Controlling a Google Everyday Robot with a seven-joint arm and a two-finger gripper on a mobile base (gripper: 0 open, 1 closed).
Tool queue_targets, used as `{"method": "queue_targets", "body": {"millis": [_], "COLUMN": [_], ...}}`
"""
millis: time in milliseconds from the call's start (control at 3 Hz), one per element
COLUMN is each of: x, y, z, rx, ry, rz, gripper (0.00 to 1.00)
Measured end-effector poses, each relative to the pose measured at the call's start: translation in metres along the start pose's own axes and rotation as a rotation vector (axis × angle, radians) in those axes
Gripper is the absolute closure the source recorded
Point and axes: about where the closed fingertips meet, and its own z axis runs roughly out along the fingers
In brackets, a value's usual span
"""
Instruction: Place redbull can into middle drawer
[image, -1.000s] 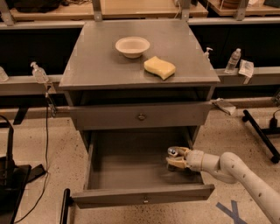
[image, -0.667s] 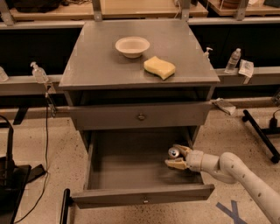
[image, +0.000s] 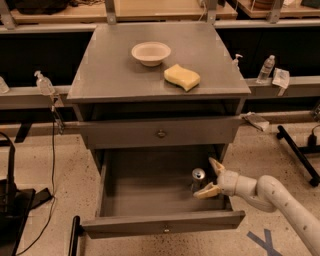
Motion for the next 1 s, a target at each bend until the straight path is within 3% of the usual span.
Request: {"method": "queue_targets", "body": {"millis": [333, 667, 1000], "x": [-0.014, -0.022, -0.022], "y": [-0.003, -0.007, -0.007], "z": [-0.032, -0.089, -0.09], "rx": [0.036, 0.117, 0.118], "ry": [-0.037, -0.04, -0.04], "rz": [-0.009, 0.007, 0.007], "gripper": [0.0, 0.0, 0.0]}}
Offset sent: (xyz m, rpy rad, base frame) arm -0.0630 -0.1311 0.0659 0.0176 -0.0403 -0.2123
